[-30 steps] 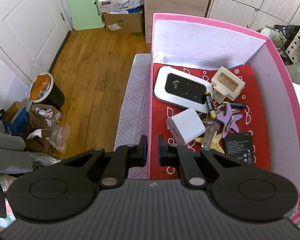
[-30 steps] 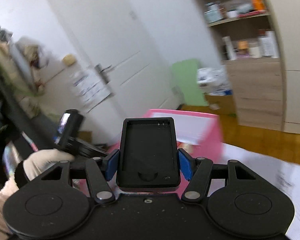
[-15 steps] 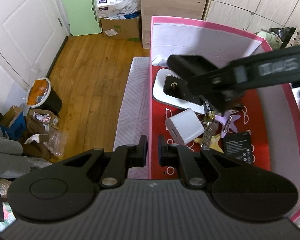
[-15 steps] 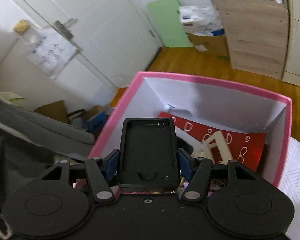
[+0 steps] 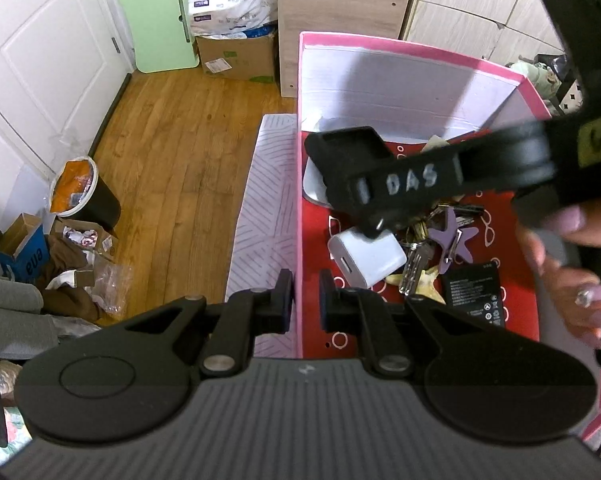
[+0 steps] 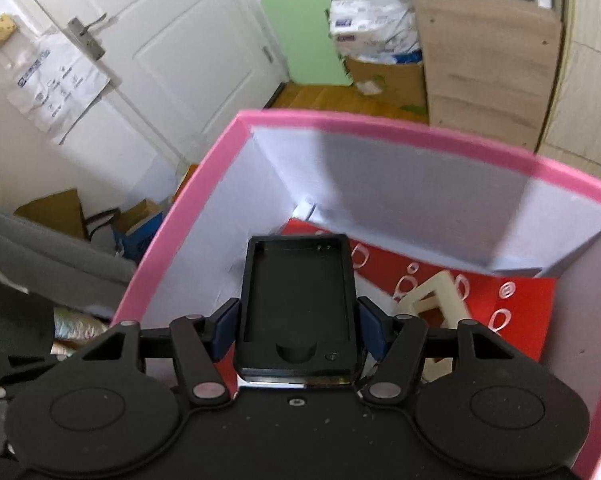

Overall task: Organize rigid objects
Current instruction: 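Carry the black cradle into the box and open the right tool, then lower the pink box onto the bed with the left tool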

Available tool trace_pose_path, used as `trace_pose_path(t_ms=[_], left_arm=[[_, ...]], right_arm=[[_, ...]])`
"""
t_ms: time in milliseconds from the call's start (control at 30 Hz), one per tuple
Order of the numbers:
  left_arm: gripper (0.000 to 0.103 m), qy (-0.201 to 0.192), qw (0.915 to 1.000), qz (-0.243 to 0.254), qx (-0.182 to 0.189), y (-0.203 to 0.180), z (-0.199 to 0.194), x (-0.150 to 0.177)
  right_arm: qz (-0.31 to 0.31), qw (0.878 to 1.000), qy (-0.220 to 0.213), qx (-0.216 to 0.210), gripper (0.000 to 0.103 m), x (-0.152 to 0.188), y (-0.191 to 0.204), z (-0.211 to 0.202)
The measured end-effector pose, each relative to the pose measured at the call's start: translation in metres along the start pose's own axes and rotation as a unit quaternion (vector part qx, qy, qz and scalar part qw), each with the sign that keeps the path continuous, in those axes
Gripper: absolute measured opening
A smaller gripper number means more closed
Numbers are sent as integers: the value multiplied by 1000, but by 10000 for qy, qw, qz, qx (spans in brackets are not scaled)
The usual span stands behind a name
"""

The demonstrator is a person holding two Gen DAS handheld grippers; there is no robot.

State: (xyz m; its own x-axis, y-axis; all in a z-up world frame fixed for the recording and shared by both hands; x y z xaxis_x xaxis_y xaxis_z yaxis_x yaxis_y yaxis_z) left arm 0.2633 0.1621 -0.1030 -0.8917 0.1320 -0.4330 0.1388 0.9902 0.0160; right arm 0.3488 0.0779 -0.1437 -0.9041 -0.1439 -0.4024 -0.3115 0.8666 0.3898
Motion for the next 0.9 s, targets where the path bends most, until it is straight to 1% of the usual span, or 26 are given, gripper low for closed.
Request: trace_pose_path(t_ms=[67,200,233,267,333,400,467,500,533,600,700,767,800,900], left_arm=[[10,33,10000,10,14,1,1,0],[10,62,9999,79,17,0,0,-1],[10,50,9999,105,23,0,0,-1],[11,40,9999,122,34,0,0,-1],[11,24,9999,139,76,0,0,0],[12,23,9998,146,110,0,1,0],[14,23,9997,172,158,1,1,1],[14,22,9997,172,188,1,1,1],[15,21,9996,170,210,0,1,1],[15,12,9995,176,252,1,1,1],[15,-23,9993,236,294,2,0,2],[15,-23,9992,354,169,5,-4,4],[19,-46,9994,326,134,8,-8,5],[20,-48,9992,300,258,10,-21,11]], right_arm=[[0,10000,3,-41,69,4,-1,4],[-7,9999,-130,33,70,6,2,0],[1,9998,-197,67,73,6,1,-3],[-14,9995,-280,116,74,6,1,-7],[-21,9990,-435,69,75,7,0,-19],[64,9982,-589,-63,76,10,0,-36],[87,9961,-868,-95,84,14,1,-55],[67,9939,-1097,-44,87,18,2,-70],[24,9922,-1246,-46,87,22,3,-81],[-89,9883,-1513,-186,88,35,6,-109],[-83,9815,-1873,-384,92,56,6,-144],[-162,9798,-1966,-328,92,70,4,-159],[-279,9791,-1997,-279,92,79,4,-166],[-429,9741,-2218,-54,92,100,1,-180]])
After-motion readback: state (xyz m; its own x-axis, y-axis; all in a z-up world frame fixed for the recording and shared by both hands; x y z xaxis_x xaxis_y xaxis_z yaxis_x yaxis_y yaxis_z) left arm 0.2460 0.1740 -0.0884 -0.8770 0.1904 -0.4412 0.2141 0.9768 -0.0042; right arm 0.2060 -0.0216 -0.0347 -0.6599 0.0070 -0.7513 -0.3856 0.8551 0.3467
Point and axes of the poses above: each gripper's, at about its wrist camera, not at the fingertips, and z roughly the way its jaws point, y to its left, x to its underside, the point moved 7 cm from there along z, roughly the way its jaws point, and after that the axes turned 7 degrees about z, right-handed, at the moved point
